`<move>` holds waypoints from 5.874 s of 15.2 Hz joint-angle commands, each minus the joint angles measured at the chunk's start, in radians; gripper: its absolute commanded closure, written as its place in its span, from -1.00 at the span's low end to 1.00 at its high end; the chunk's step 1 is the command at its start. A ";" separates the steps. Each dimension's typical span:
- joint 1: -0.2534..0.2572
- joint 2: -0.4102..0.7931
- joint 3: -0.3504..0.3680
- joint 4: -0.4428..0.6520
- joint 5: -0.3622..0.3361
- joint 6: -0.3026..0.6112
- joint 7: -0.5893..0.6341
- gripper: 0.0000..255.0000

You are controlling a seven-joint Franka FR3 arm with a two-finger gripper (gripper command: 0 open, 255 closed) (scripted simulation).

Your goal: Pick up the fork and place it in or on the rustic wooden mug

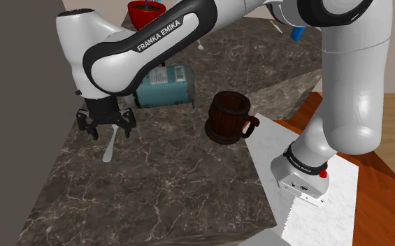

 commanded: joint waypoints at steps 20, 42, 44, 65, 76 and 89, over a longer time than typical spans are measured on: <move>-0.008 -0.039 0.013 0.025 0.018 -0.061 -0.004 1.00; -0.016 -0.128 0.041 0.200 0.062 -0.315 -0.007 1.00; -0.014 -0.131 0.042 0.223 0.064 -0.341 -0.006 1.00; -0.173 -0.574 0.039 -0.151 0.293 -0.371 -0.185 1.00; -0.183 -1.037 -0.115 -0.585 0.451 -0.409 -0.426 1.00; -0.169 -1.418 -0.282 -0.906 0.424 -0.507 -0.585 1.00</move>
